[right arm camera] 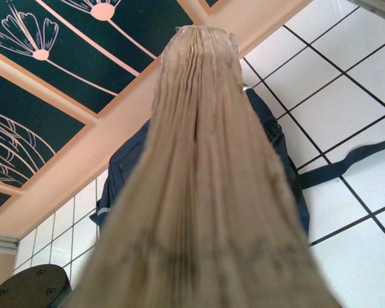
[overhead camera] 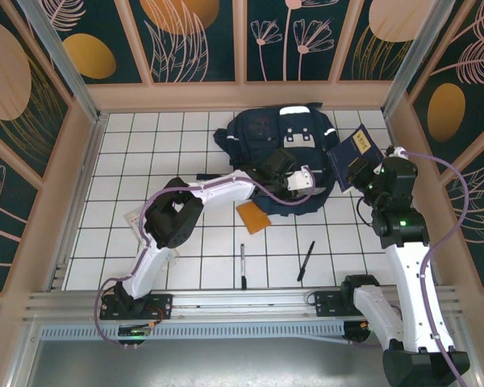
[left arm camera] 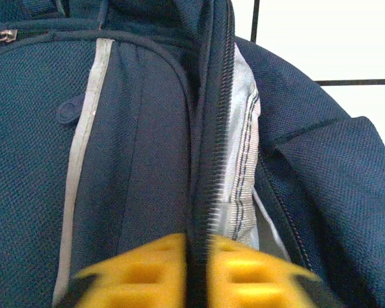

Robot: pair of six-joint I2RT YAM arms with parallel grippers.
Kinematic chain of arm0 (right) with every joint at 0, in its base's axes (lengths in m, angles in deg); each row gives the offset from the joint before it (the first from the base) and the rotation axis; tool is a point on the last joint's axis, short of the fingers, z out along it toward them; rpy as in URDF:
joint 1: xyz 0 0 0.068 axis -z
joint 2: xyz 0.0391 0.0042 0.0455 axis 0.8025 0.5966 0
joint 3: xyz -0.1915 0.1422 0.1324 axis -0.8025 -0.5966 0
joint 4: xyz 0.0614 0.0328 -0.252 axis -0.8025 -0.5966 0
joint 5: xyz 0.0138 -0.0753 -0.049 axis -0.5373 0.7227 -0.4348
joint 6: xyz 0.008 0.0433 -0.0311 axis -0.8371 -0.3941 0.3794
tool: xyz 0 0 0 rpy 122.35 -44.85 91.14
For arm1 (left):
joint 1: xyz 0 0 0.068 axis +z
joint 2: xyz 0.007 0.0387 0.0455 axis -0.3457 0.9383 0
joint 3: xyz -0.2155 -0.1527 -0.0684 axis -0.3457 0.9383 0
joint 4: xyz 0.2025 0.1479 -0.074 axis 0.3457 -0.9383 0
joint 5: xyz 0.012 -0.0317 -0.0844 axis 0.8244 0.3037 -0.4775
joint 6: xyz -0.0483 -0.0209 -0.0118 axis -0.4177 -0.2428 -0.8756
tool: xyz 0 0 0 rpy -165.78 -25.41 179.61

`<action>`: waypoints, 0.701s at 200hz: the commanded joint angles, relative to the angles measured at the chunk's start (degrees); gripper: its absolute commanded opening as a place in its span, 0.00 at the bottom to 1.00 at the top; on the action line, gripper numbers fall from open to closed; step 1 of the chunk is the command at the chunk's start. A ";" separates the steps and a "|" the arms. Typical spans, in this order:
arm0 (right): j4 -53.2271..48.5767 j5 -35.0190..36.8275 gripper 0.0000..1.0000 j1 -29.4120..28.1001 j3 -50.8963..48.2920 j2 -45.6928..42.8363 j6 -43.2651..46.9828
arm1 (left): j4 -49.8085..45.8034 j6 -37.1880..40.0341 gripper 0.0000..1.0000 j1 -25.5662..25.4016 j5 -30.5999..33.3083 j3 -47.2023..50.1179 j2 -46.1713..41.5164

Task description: Pack the student bag

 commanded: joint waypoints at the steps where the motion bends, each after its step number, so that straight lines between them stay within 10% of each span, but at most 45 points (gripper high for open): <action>1: -0.56 -1.51 0.00 0.50 0.92 -0.52 -1.99 | -5.59 -2.16 0.00 1.03 5.23 -6.66 0.17; 65: -4.69 -5.44 0.00 0.59 -0.95 -2.53 -1.24 | 15.39 4.62 0.00 1.26 28.41 -9.20 -10.08; 98: -5.26 -3.21 0.00 0.59 -4.97 -6.49 -0.77 | 6.02 3.30 0.00 2.32 34.37 -29.60 -1.76; 140: 23.24 -43.43 0.00 0.64 -15.68 -1.27 -7.47 | 3.76 -2.97 0.00 2.25 27.69 -37.59 -0.91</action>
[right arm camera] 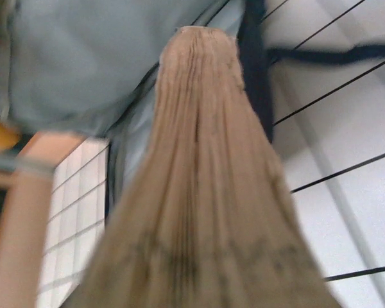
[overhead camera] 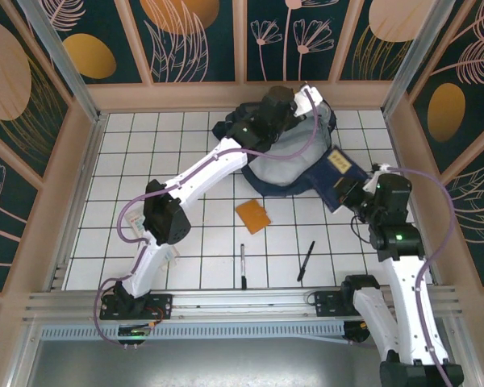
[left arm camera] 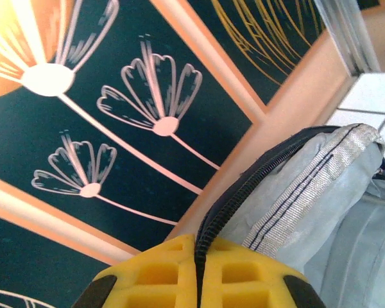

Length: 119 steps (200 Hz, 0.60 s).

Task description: Pack the student bag

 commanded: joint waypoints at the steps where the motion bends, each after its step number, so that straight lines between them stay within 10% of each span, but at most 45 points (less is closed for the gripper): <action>1: 22.97 -23.30 0.00 -0.05 -5.66 3.20 -7.36 | 2.24 -4.40 0.00 -0.48 -1.32 -3.40 -1.67; 57: 45.75 -18.36 0.00 -1.41 -4.12 21.17 -21.58 | 0.76 -8.90 0.00 -0.59 -7.78 -3.05 -4.79; 119: 74.17 7.80 0.00 -9.26 -8.07 44.48 -32.98 | 4.46 -13.75 0.00 -1.51 -15.54 2.33 -8.83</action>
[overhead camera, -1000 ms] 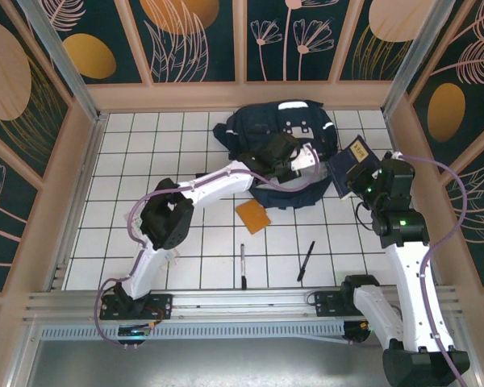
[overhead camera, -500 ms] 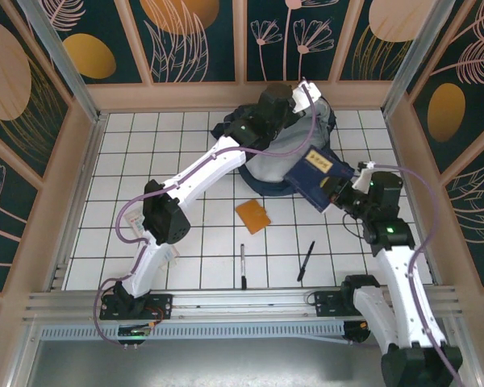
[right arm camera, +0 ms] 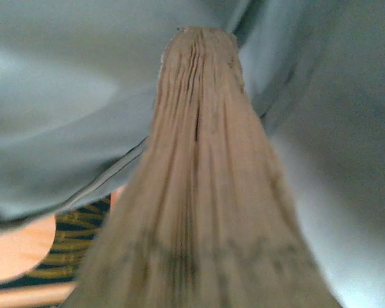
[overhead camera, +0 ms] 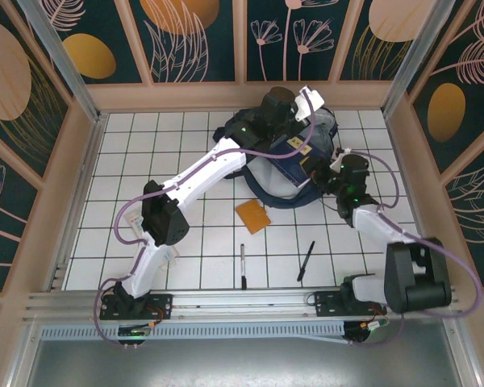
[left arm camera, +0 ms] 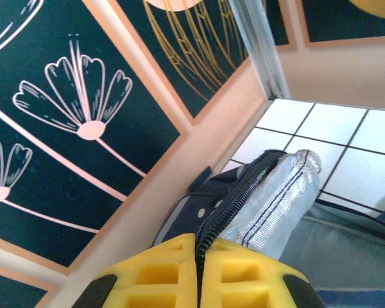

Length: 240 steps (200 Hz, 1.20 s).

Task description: Pack the student bag

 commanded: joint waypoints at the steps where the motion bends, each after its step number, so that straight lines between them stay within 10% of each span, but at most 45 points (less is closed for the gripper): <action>1: 20.06 11.28 0.00 -2.25 0.86 8.32 -7.35 | 8.93 -3.52 0.00 -1.02 -3.88 0.20 -7.07; 35: 38.59 14.58 0.00 -4.54 9.93 26.30 -17.58 | 9.83 -6.70 0.00 -1.39 -7.49 1.64 -7.75; 94: 28.19 32.39 0.03 -9.91 22.16 39.37 -28.91 | 10.95 -10.90 0.00 -2.03 -8.85 5.36 -9.49; 149: 10.19 41.49 0.28 -13.03 26.78 39.05 -31.06 | 13.02 -9.21 0.00 -2.08 -6.61 8.51 -9.95; 189: 8.81 37.51 0.53 -12.78 25.55 37.33 -31.97 | 13.03 -6.78 0.00 -2.07 -4.68 8.93 -9.17; 240: -17.00 31.78 0.68 -11.57 26.05 27.41 -35.35 | 13.00 -4.64 0.00 -1.52 -1.46 9.20 -8.00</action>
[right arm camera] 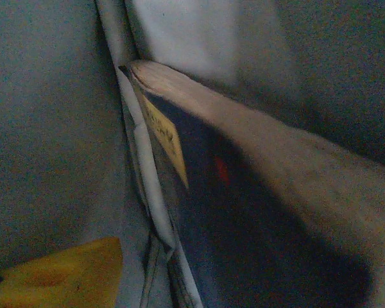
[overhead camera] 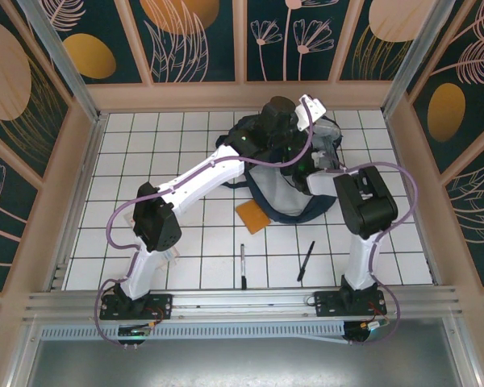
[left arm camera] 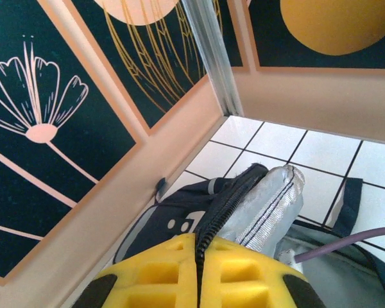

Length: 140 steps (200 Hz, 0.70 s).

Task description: Pack the student bag

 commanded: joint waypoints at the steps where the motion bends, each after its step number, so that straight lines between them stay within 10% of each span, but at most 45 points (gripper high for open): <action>1: -14.66 -2.34 0.68 0.84 1.11 -5.93 -1.68 | 7.46 1.05 0.00 0.27 2.38 -0.68 -3.00; 78: -23.74 -9.36 0.69 3.62 -9.61 -22.38 6.00 | 5.68 0.11 0.00 1.32 -1.99 -0.75 -2.57; 140: -34.69 -18.81 0.65 13.33 -19.23 -45.24 37.12 | 3.93 1.86 0.04 2.87 -13.07 12.81 -8.67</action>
